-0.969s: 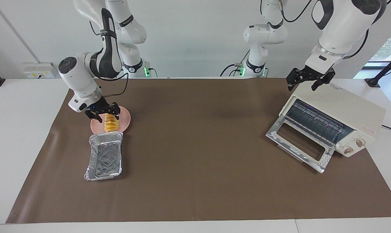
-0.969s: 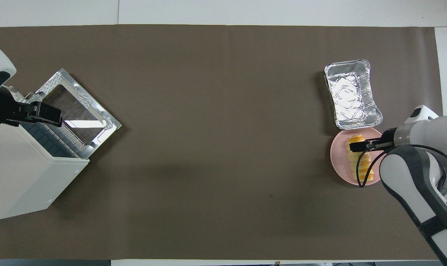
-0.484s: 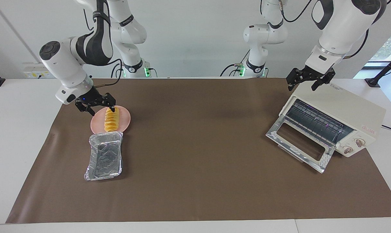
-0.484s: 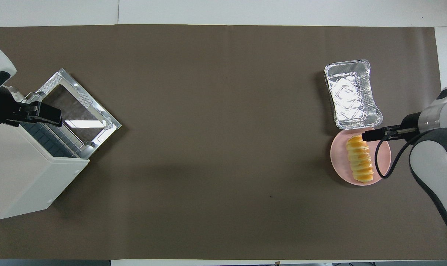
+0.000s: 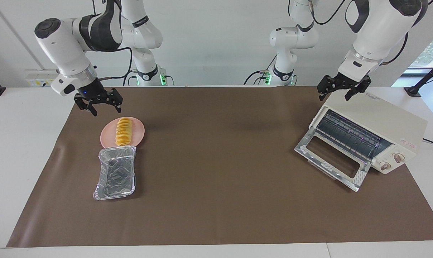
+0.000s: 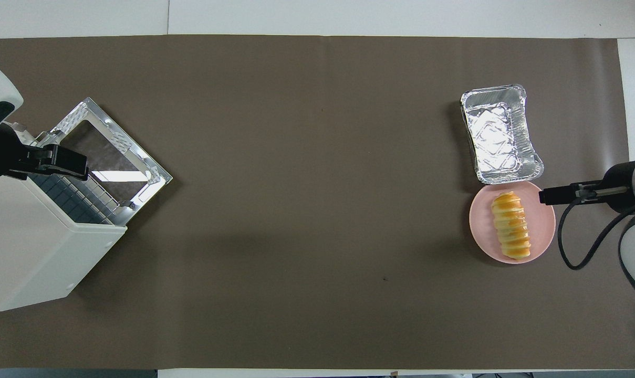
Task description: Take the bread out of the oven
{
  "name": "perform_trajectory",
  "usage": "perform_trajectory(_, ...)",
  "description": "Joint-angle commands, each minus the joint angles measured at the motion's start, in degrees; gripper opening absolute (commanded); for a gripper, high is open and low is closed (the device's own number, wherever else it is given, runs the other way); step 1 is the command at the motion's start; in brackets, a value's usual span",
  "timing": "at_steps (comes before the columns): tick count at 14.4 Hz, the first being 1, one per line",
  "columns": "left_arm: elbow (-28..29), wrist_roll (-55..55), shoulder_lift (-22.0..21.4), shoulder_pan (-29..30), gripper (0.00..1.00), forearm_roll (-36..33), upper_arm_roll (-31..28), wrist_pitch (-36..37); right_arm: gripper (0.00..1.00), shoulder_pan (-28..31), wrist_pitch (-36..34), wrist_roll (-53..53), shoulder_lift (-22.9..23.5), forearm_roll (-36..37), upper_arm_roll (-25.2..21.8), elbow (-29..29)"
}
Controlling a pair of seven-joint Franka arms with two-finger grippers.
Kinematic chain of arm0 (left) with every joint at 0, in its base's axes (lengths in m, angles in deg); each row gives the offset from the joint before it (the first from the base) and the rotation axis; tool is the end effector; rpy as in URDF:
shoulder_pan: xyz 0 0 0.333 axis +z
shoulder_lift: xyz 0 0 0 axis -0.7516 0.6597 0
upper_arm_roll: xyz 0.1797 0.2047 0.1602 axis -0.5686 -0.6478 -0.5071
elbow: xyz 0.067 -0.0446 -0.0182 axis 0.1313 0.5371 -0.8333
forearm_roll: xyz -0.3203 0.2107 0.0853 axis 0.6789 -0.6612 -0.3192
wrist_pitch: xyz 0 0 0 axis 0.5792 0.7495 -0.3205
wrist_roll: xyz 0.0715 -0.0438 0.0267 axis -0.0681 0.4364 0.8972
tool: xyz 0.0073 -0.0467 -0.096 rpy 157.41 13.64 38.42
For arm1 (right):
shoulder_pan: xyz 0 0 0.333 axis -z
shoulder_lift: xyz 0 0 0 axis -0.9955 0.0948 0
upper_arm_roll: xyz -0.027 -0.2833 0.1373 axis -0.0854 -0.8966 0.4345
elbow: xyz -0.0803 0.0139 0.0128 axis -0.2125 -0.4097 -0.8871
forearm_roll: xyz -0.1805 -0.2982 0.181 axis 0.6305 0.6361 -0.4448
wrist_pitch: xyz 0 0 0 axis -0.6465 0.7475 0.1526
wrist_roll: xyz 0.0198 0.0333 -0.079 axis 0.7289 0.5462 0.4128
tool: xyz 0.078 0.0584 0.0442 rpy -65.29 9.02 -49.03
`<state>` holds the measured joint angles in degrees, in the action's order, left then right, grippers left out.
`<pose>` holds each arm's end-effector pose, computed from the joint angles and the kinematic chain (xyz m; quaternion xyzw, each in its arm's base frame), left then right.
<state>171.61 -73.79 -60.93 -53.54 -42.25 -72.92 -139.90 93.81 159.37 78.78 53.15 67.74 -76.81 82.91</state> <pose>0.5383 -0.0662 0.6075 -0.9985 0.0447 0.0317 0.0071 0.4994 -0.0451 0.5201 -0.9990 -0.0308 -0.0129 0.0309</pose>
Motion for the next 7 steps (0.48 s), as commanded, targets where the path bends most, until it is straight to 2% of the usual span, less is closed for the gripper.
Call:
perform_trajectory(1,0.03,-0.65,-0.45,1.12,1.00,0.47,0.55,0.06,1.00,0.24,-7.01,3.74,4.06,2.26,0.45,-9.24)
perform_trajectory(7,0.03,-0.65,-0.45,1.12,1.00,0.47,0.55,0.06,1.00,0.85,-9.93,4.01,9.51,2.35,0.45,-17.95)
